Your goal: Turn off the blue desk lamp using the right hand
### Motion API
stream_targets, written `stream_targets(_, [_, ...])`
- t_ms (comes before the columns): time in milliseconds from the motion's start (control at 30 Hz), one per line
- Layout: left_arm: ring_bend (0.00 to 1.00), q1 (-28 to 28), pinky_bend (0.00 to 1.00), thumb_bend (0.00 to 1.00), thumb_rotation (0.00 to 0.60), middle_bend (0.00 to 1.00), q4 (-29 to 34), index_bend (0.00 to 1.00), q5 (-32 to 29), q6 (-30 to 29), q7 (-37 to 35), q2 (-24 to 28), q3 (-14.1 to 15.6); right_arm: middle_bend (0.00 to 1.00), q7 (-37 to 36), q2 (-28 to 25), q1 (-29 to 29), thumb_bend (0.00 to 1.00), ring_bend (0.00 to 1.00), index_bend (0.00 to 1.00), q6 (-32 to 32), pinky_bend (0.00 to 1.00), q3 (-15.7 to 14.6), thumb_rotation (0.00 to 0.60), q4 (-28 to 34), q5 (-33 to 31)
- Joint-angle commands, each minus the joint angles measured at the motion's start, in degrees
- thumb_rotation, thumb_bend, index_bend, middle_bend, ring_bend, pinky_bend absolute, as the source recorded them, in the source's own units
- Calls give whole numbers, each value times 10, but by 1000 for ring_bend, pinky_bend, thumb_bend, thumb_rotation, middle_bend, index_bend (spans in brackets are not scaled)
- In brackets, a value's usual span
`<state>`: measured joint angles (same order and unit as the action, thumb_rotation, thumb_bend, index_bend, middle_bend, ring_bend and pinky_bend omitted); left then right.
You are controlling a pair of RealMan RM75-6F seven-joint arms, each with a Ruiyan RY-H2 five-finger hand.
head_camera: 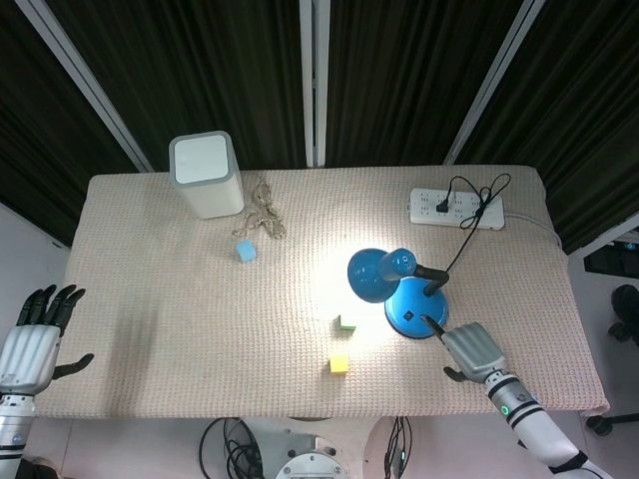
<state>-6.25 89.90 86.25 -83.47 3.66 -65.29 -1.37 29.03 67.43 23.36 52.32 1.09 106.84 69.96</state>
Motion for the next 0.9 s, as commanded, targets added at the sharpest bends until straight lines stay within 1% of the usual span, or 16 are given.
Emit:
stream_targets(33, [0, 0, 61, 101, 600, 61, -1, 99, -1, 0, -4, 0, 0, 827, 23, 10, 14, 176, 864, 0, -3, 845, 1, 600, 4, -27])
stream_targets(200, [0, 0, 61, 102, 600, 61, -4, 99, -4, 0, -5, 0, -2, 822, 43, 19, 28, 176, 864, 0, -4, 845, -5, 600, 4, -60])
stream_targets(567, [0, 0, 61, 102, 600, 61, -8, 99, -6, 3, -13, 0, -2, 820, 64, 29, 50, 176, 862, 0, 5, 845, -14, 600, 1, -106])
stream_targets(900, [0, 0, 60, 102, 600, 61, -5, 99, 3, 0, -17, 3, 0, 816, 69, 39, 69, 176, 858, 0, 6, 845, -23, 600, -4, -130])
